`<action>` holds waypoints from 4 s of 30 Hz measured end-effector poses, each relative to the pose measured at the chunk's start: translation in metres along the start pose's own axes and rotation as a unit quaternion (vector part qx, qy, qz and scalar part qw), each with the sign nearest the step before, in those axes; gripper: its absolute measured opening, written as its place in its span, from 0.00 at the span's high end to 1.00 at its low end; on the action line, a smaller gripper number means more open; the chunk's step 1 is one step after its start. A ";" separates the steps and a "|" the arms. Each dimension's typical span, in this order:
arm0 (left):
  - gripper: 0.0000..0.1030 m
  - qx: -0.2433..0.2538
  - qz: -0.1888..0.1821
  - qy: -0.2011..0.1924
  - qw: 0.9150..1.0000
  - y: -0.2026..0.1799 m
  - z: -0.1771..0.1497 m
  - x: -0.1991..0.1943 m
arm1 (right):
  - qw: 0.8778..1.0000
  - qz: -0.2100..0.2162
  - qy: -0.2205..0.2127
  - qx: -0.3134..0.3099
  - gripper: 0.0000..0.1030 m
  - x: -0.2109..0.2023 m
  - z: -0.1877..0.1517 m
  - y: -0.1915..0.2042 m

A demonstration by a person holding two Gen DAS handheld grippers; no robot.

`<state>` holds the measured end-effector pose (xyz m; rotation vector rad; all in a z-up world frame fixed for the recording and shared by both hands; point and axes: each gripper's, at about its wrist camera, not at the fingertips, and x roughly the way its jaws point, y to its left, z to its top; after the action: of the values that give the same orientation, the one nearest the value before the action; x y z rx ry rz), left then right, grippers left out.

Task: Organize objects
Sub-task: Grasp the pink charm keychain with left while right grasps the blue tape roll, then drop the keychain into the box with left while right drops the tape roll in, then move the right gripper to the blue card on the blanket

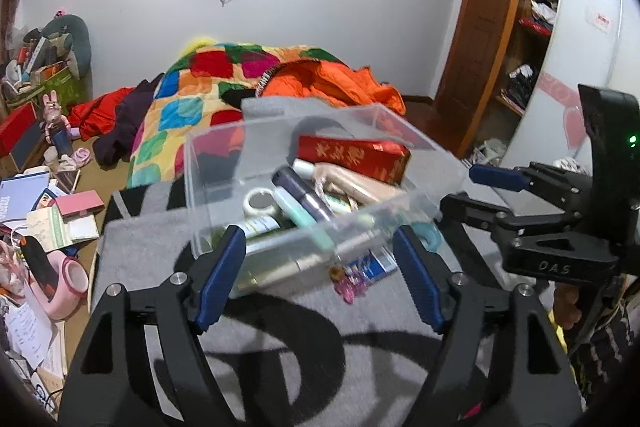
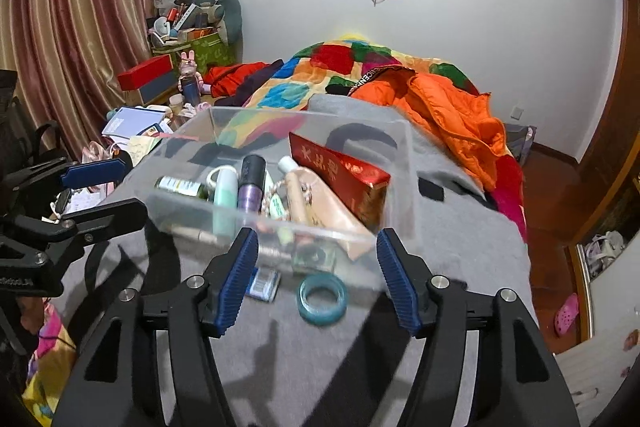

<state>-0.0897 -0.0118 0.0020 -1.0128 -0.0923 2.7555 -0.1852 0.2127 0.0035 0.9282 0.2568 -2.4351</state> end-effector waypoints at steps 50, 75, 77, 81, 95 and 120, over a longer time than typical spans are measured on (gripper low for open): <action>0.77 0.053 -0.035 0.060 0.996 -0.036 -0.035 0.030 | 0.999 0.036 0.033 0.002 0.66 0.012 -0.025 0.012; 0.77 0.020 0.014 -0.038 0.999 -0.001 0.032 -0.002 | 0.999 0.029 -0.039 -0.013 0.66 -0.005 0.038 0.026; 0.77 0.018 0.016 -0.037 0.999 0.001 0.034 0.002 | 0.999 0.029 -0.036 -0.012 0.66 -0.001 0.040 0.025; 0.77 0.017 0.020 -0.031 0.999 0.005 0.035 0.011 | 0.999 0.027 -0.025 -0.007 0.66 0.014 0.044 0.021; 0.77 -0.002 0.017 0.002 1.000 0.016 0.029 0.047 | 0.999 0.013 0.026 0.024 0.66 0.059 0.036 0.001; 0.00 -0.007 0.046 -0.030 0.998 0.016 0.007 0.002 | 0.999 0.023 0.009 0.023 0.44 0.019 0.014 0.004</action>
<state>-0.0989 -0.0268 0.0040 -0.9614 -0.0758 2.8739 -0.2032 0.1965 0.0013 0.9670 0.1848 -2.4010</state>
